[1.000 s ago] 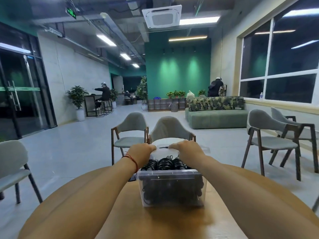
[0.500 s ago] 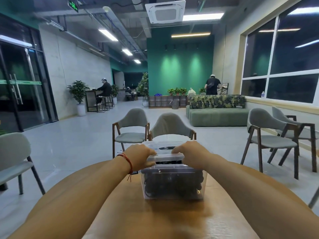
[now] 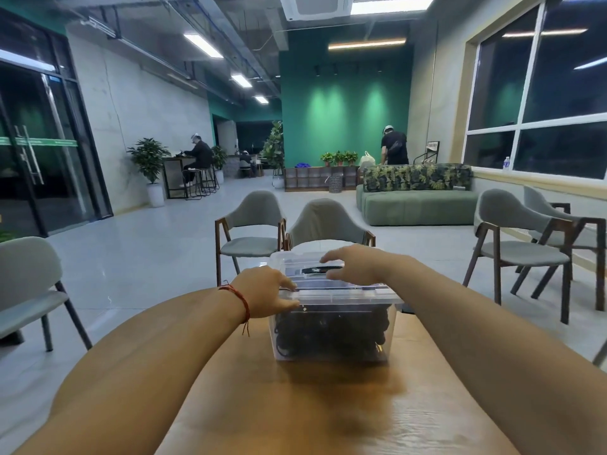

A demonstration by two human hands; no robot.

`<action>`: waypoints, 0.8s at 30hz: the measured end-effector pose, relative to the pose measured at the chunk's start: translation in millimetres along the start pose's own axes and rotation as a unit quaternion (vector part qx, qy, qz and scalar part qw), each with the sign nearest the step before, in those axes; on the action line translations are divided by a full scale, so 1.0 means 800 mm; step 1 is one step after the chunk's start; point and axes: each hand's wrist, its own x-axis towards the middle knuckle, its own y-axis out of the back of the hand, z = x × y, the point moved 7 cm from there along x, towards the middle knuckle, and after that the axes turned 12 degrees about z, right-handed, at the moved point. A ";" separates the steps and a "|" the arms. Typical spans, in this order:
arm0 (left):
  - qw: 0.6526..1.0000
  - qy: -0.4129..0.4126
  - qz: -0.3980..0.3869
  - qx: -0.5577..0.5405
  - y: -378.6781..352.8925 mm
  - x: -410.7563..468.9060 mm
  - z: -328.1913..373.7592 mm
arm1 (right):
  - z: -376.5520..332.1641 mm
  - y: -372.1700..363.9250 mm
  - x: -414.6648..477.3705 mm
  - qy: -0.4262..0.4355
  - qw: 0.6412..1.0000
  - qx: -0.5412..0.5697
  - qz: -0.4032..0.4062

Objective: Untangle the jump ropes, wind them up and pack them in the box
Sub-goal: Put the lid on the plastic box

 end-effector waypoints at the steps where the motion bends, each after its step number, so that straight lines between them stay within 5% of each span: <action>1: 1.000 0.005 0.008 -0.002 0.000 -0.002 -0.001 | 0.005 -0.003 0.011 -0.021 1.000 0.000 0.020; 7: 0.989 0.068 0.030 -0.131 -0.010 -0.013 -0.022 | 0.049 -0.078 0.039 -0.138 0.990 -0.023 -0.033; 10: 0.952 0.160 0.075 -0.251 -0.019 -0.008 -0.047 | 0.064 -0.092 0.047 -0.142 0.989 -0.021 -0.048; 12: 0.900 0.269 0.161 -0.302 -0.025 -0.007 -0.083 | 0.067 -0.097 0.055 -0.141 0.988 -0.018 -0.054; 14: 0.821 0.419 0.126 -0.368 -0.060 -0.014 -0.123 | 0.068 -0.101 0.058 -0.141 0.988 -0.023 -0.055; 17: 0.606 0.561 -0.020 -0.564 -0.133 -0.038 -0.126 | 0.068 -0.104 0.060 -0.140 0.988 -0.031 -0.061; 19: 0.505 0.556 0.001 -0.660 -0.134 -0.037 -0.116 | 0.069 -0.105 0.058 -0.139 0.988 -0.037 -0.061; 21: 0.468 0.546 0.056 -0.693 -0.120 -0.032 -0.117 | 0.070 -0.105 0.057 -0.140 0.988 -0.037 -0.060; 24: 0.477 0.532 0.098 -0.693 -0.097 -0.023 -0.128 | 0.065 -0.102 0.056 -0.140 0.988 -0.036 -0.059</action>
